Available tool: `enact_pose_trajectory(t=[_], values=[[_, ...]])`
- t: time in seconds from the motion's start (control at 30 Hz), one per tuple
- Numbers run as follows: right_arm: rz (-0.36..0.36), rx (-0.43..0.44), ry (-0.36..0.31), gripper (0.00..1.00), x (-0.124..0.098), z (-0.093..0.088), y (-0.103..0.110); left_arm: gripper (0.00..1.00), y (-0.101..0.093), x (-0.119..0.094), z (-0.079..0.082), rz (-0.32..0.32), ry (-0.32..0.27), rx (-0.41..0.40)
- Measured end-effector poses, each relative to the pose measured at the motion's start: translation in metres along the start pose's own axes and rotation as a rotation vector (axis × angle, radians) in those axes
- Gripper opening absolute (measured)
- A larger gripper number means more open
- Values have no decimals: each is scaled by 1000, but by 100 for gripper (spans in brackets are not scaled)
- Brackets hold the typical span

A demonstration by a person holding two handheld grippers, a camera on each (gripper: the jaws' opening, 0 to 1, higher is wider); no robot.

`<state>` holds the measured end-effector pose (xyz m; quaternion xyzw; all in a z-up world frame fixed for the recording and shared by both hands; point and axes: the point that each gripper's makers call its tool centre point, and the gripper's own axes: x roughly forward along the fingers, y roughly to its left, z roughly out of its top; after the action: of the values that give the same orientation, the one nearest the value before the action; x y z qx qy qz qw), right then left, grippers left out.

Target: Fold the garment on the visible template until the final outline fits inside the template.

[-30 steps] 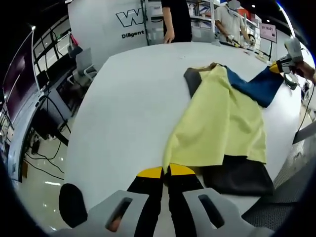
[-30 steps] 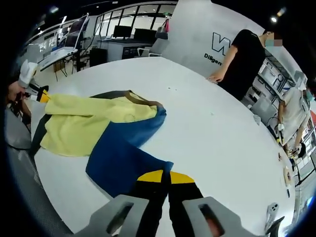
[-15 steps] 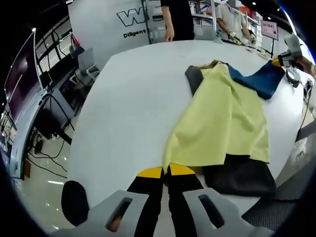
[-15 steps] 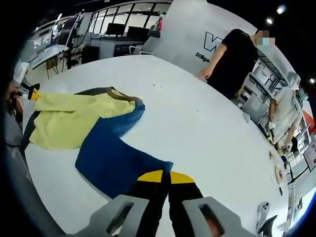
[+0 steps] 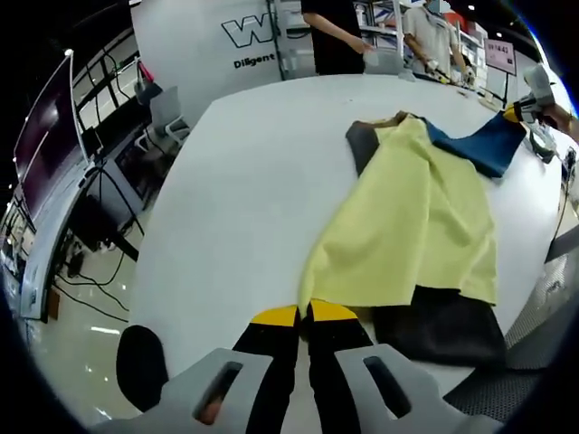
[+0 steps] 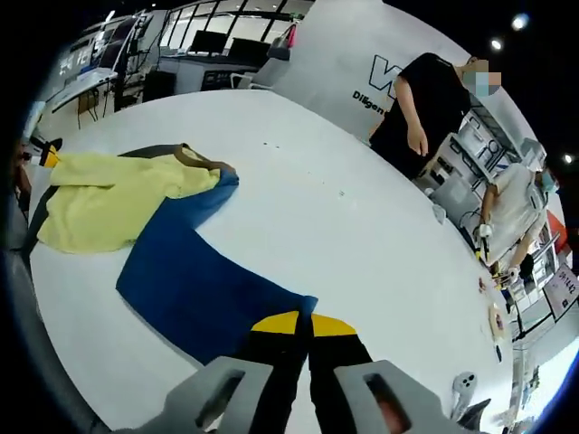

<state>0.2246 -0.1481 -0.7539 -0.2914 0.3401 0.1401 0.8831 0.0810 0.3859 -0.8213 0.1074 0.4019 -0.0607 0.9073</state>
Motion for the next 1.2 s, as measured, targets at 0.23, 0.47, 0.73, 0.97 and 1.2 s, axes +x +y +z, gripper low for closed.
enact_pose_trajectory(t=[0.23, 0.47, 0.73, 0.97, 1.2], values=[[-42, 4, 22, 0, 3, -10, -23, 4, 2, -1, 0, 13, 3, 6], [-63, 5, 45, 0, 9, -21, -35, 4, 5, -1, 0, 26, 4, 9], [-86, -1, 87, 0, 20, -34, -53, 4, 10, -1, 0, 42, 10, 5], [-103, 12, 112, 0, 24, -44, -64, 4, 12, -1, -1, 48, 11, -2], [-114, 14, 143, 0, 23, -58, -70, 4, 11, -2, -1, 49, 10, -4]])
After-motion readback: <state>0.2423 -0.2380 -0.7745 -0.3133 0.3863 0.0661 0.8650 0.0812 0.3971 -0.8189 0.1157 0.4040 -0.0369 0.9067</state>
